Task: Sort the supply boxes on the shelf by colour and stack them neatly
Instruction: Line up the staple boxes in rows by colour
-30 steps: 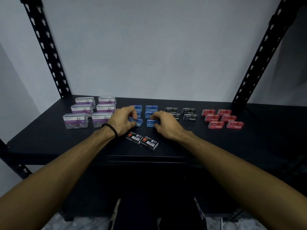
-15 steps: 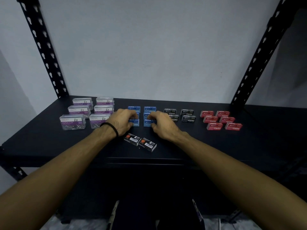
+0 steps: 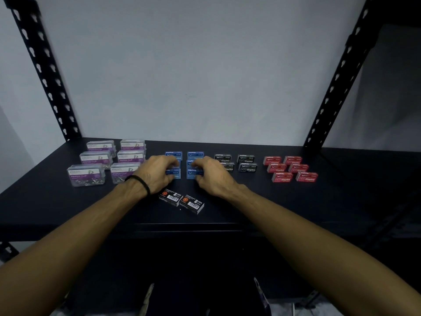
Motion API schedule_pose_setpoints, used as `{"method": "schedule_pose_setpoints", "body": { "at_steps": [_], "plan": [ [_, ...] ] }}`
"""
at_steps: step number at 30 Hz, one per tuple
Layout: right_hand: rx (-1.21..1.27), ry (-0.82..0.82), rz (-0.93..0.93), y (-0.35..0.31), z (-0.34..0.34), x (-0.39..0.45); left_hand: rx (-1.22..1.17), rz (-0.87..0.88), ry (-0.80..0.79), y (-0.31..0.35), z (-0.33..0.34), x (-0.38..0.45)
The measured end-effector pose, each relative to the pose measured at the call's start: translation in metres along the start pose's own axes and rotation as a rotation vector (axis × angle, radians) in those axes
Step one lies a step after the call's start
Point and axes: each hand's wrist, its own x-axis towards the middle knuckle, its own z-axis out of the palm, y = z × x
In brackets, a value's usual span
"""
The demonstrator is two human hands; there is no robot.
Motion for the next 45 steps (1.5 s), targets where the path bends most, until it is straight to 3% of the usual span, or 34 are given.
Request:
{"method": "schedule_pose_setpoints", "body": {
  "at_steps": [13, 19, 30, 45],
  "plan": [
    [-0.120, 0.152, -0.081, -0.007, -0.021, -0.028, 0.008, 0.133, 0.221, 0.016, -0.031, -0.025],
    [-0.092, 0.058, -0.138, -0.013, -0.028, -0.043, -0.082, 0.155, 0.037, 0.031, -0.036, -0.041],
    [0.010, -0.180, -0.059, -0.027, -0.017, -0.068, -0.115, 0.058, -0.277, 0.029, -0.032, -0.058],
    [0.098, -0.147, 0.018, -0.015, -0.016, -0.064, -0.141, 0.096, -0.173, 0.021, -0.023, -0.058]
  ]
}}
